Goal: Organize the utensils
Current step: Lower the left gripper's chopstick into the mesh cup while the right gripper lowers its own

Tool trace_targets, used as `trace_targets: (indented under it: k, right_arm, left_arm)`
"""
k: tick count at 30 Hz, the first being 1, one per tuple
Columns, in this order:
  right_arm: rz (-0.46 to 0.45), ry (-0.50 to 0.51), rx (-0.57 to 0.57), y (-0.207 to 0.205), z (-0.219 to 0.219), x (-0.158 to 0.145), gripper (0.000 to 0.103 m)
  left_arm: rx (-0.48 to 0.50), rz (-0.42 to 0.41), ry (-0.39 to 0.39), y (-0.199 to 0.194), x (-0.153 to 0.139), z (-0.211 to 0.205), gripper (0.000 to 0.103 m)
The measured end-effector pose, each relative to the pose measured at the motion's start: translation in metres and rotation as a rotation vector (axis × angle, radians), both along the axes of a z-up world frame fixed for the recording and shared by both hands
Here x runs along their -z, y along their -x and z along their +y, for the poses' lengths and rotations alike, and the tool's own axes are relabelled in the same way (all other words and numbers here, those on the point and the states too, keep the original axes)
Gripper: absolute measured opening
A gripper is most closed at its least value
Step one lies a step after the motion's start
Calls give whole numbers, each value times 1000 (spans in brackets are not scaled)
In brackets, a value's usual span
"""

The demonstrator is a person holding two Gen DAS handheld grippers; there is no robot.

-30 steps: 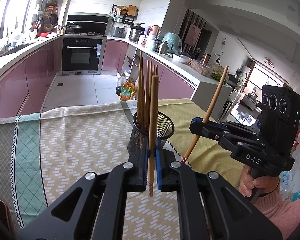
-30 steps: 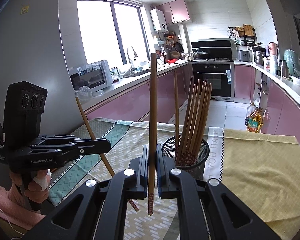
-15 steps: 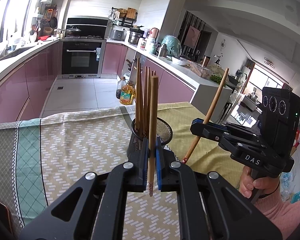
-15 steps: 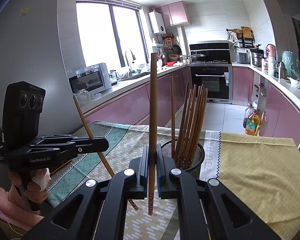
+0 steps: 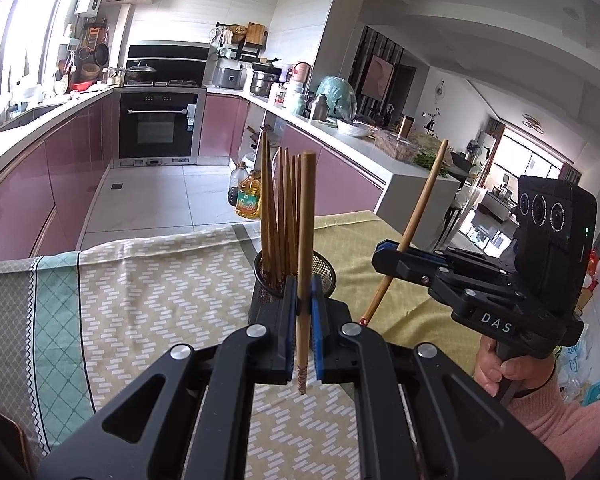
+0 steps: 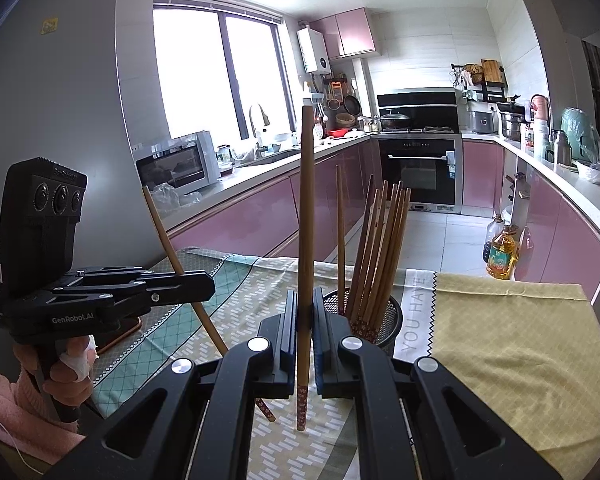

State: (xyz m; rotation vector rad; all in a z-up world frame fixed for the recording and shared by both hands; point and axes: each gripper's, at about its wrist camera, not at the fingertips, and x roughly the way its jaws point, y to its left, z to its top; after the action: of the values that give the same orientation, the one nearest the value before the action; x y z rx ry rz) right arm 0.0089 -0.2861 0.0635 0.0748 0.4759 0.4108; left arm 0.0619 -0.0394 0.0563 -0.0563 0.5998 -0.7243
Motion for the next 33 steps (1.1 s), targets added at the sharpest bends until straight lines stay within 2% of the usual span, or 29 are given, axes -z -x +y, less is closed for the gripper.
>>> trace_targets:
  k: [33]
  right_arm:
    - [-22, 0, -1, -7, -2, -9, 6]
  left_arm:
    - [9, -49, -5, -5, -21, -14, 7]
